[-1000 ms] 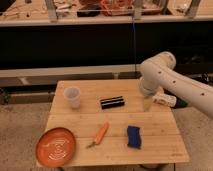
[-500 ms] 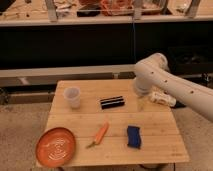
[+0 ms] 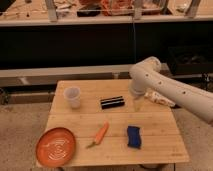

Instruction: Push the eraser across the table

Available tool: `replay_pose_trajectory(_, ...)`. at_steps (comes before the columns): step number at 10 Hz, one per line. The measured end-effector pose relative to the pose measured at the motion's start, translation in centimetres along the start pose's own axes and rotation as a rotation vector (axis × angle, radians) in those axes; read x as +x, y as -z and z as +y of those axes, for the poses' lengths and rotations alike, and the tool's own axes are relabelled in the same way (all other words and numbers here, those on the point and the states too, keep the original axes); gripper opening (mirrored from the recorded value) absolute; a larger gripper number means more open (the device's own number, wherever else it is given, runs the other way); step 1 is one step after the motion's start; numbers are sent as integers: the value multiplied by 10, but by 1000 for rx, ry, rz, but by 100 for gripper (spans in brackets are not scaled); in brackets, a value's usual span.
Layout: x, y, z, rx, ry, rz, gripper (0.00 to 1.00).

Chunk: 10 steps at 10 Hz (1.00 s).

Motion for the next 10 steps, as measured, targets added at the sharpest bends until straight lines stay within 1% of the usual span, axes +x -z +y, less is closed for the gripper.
replay_pose_trajectory(3, -7, -16, -6, 0, 26, -16, 80)
replay_pose_trajectory(4, -6, -18, -7, 1, 32, -17, 80)
replay_pose_trajectory(7, -8, -34, -13, 1, 43, -31, 80)
replay_pose_trajectory(10, -10, -42, -17, 2, 53, -39, 80)
